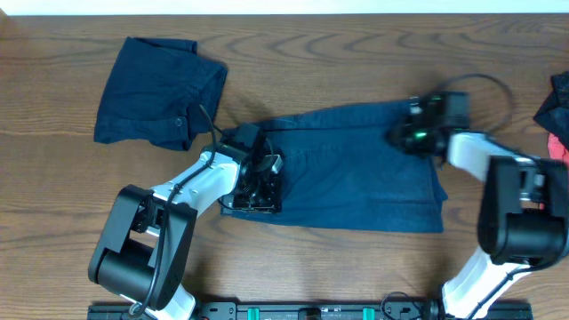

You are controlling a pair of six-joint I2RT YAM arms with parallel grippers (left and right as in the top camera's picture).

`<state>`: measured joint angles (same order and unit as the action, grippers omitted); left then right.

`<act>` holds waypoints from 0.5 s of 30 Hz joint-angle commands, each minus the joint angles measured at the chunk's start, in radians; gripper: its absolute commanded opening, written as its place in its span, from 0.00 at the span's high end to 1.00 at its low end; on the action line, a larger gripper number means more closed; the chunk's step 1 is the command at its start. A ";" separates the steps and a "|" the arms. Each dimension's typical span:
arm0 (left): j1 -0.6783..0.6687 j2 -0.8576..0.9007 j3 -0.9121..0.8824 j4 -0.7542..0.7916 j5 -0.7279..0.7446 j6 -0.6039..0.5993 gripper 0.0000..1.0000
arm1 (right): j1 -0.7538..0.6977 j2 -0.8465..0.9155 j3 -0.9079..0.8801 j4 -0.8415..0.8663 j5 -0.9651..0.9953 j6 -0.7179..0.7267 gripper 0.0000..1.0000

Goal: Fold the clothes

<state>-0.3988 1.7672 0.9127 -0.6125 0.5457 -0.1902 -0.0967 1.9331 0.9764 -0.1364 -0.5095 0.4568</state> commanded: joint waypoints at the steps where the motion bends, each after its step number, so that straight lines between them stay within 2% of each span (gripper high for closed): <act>1: 0.019 0.034 -0.028 -0.038 -0.154 0.025 0.86 | -0.135 0.042 -0.015 -0.026 0.130 0.018 0.99; 4: 0.023 0.033 -0.020 -0.038 -0.138 0.025 0.86 | -0.222 0.035 -0.015 -0.040 0.012 -0.015 0.99; 8: 0.023 0.006 0.020 -0.055 -0.032 0.025 0.83 | -0.270 -0.024 -0.015 -0.087 -0.193 -0.061 0.99; 9: 0.023 -0.007 0.033 -0.062 -0.007 0.024 0.77 | -0.268 -0.048 -0.015 -0.105 -0.227 -0.078 0.99; 10: 0.023 -0.024 0.049 -0.072 0.018 0.024 0.75 | -0.261 -0.081 -0.015 -0.132 -0.252 -0.098 0.99; 15: 0.023 -0.138 0.121 -0.137 0.032 0.025 0.71 | -0.163 -0.241 -0.015 -0.274 -0.242 -0.145 0.99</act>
<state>-0.3813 1.7126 0.9779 -0.7341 0.5617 -0.1791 -0.3271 1.8019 0.9588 -0.3813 -0.6941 0.3740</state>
